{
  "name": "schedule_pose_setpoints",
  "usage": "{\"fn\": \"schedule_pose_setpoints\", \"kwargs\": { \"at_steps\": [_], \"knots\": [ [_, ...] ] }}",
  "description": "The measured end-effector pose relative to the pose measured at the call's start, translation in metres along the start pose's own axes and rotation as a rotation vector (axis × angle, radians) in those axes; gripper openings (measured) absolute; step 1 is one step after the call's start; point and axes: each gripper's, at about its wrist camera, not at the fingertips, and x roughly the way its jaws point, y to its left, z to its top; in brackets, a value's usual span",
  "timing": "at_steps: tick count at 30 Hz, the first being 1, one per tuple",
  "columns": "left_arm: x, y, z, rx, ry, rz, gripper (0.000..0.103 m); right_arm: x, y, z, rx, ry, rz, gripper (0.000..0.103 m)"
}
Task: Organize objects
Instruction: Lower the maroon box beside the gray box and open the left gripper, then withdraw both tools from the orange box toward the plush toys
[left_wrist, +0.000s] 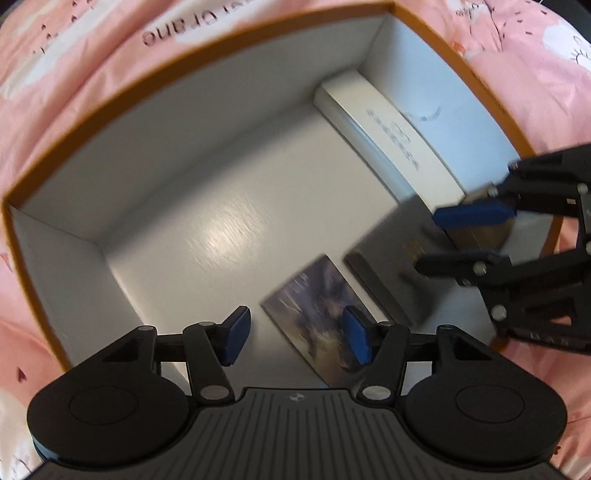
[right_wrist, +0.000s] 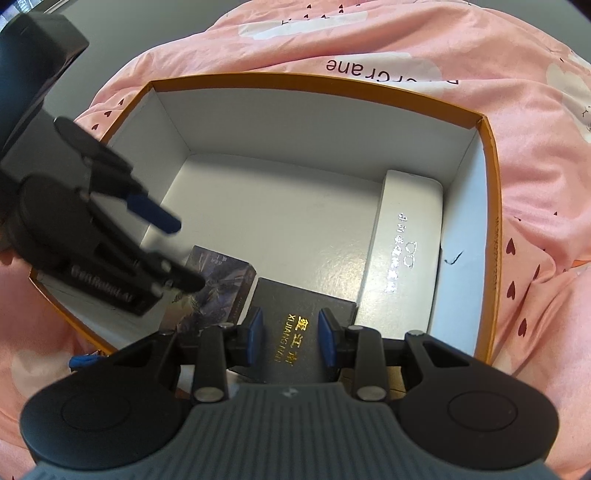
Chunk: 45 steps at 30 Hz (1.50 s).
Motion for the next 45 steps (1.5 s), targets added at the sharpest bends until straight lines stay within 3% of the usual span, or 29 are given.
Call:
{"fn": "schedule_pose_setpoints", "kwargs": {
  "at_steps": [5, 11, 18, 23, 26, 29, 32, 35, 39, 41, 45],
  "knots": [
    [0.016, 0.004, -0.007, -0.082, 0.046, -0.066, 0.064, -0.002, 0.002, -0.002, -0.024, -0.017, -0.028, 0.036],
    [0.015, 0.015, -0.014, -0.184, 0.013, -0.182, 0.054, -0.002, 0.000, -0.007, -0.050, -0.013, -0.068, 0.033],
    [0.012, 0.020, -0.023, -0.284, -0.034, -0.194, 0.054, -0.003, -0.002, -0.011, -0.043, -0.020, -0.069, 0.031],
    [-0.010, 0.011, -0.032, -0.295, -0.155, -0.106, 0.055, -0.012, 0.005, -0.014, -0.075, -0.049, -0.082, 0.031],
    [-0.034, 0.003, -0.048, -0.319, -0.284, -0.058, 0.056, -0.025, 0.012, -0.019, -0.092, -0.092, -0.093, 0.034],
    [-0.058, -0.012, -0.068, -0.307, -0.443, -0.029, 0.060, -0.040, 0.016, -0.027, -0.093, -0.143, -0.102, 0.045],
    [-0.077, -0.029, -0.086, -0.274, -0.579, -0.005, 0.067, -0.058, 0.020, -0.038, -0.068, -0.208, -0.107, 0.063],
    [-0.079, -0.054, -0.091, -0.261, -0.659, 0.005, 0.069, -0.079, 0.024, -0.052, -0.035, -0.281, -0.103, 0.073],
    [-0.084, -0.069, -0.109, -0.245, -0.732, -0.035, 0.073, -0.099, 0.033, -0.074, -0.013, -0.348, -0.113, 0.089],
    [-0.088, -0.075, -0.122, -0.250, -0.786, -0.032, 0.074, -0.105, 0.038, -0.085, 0.000, -0.367, -0.115, 0.093],
    [-0.084, -0.079, -0.137, -0.291, -0.817, -0.012, 0.074, -0.110, 0.045, -0.106, 0.041, -0.372, -0.129, 0.094]
  ]
}}
